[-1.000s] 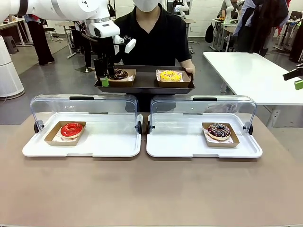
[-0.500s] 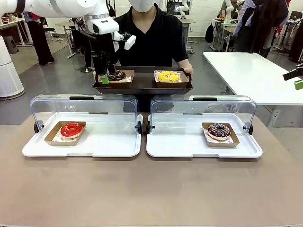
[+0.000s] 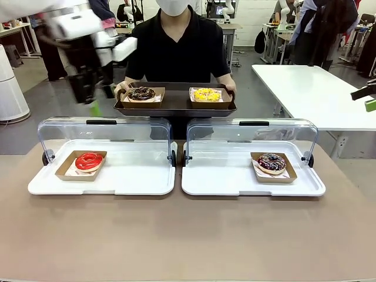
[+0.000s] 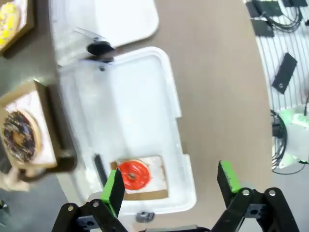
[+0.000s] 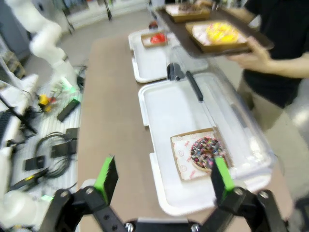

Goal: Provide the desired donut to the person.
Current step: Place the picked Paper togo box onto the Handle tray extended by the person.

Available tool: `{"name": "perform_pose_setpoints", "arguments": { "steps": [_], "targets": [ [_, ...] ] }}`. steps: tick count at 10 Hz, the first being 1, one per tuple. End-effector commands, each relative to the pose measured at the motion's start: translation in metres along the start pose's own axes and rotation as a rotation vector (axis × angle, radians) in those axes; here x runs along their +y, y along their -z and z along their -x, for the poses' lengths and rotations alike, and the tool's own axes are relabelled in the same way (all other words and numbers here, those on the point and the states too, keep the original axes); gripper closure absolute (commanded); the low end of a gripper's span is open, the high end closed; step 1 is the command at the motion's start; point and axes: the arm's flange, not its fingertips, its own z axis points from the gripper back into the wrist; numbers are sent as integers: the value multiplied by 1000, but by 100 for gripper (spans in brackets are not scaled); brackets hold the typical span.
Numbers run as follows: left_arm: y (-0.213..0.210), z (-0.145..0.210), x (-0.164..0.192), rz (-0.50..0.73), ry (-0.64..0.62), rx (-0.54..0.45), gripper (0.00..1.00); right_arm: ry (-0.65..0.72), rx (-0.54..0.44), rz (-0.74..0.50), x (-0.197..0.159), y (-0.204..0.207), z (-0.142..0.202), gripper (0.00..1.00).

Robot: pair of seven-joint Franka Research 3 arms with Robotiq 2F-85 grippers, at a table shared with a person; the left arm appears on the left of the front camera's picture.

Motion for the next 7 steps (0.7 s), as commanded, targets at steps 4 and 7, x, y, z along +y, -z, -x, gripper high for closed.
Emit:
{"name": "perform_pose_setpoints", "arguments": {
  "steps": [4, 7],
  "targets": [
    [26, 83, -56, -36, -58, -52, 0, 5, 1, 7, 0, 1, 0, 0],
    [25, 91, -58, -13, -80, -49, 0, 5, 1, 7, 0, 1, 0, 0]
  ]
}}
